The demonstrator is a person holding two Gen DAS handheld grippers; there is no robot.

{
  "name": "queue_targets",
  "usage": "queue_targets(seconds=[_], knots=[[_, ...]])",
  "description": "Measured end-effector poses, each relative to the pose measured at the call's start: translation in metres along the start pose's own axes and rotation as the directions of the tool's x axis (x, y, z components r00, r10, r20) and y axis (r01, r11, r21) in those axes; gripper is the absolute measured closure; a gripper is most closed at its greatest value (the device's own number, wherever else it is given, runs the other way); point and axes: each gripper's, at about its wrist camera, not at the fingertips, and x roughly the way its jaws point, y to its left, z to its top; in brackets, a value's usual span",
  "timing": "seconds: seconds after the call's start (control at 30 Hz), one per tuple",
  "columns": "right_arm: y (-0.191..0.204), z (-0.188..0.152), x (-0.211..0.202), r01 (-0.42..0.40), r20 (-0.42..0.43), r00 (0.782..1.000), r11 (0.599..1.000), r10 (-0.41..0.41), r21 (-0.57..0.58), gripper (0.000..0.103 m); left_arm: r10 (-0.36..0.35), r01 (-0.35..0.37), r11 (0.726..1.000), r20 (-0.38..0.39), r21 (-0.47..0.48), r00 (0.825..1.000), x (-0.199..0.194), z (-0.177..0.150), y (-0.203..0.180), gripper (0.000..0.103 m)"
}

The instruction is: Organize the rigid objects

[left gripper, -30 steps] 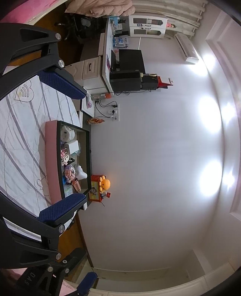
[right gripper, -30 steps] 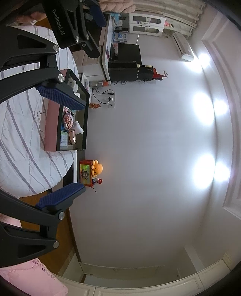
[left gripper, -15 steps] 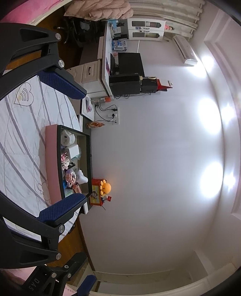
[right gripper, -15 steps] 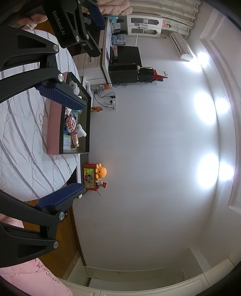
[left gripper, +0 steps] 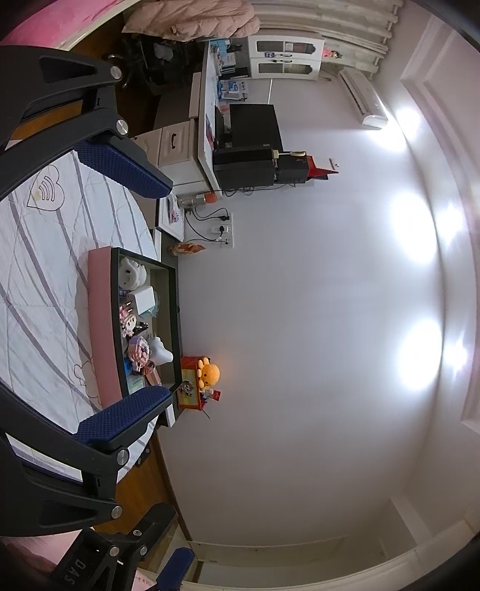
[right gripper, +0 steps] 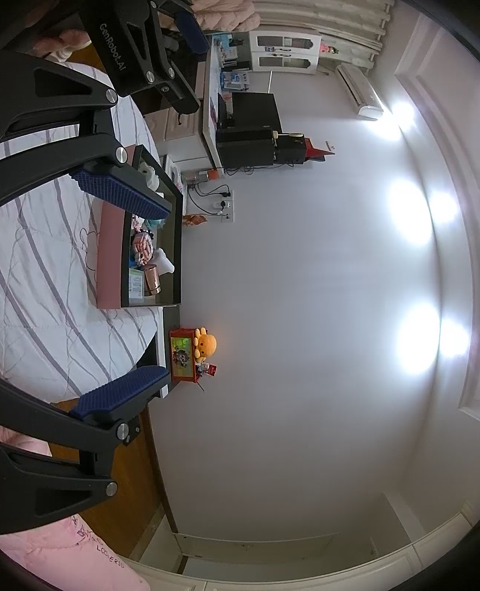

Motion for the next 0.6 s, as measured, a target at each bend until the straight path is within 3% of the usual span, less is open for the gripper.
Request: queue_targets(seconds=[0.6], knots=[[-0.0018, 0.0031, -0.0012, -0.01, 0.004, 1.0, 1.0, 0.01, 0.002, 0.02, 0.003, -0.003, 1.0, 0.005, 0.004, 1.0, -0.002, 0.0019, -0.0014, 0.0]])
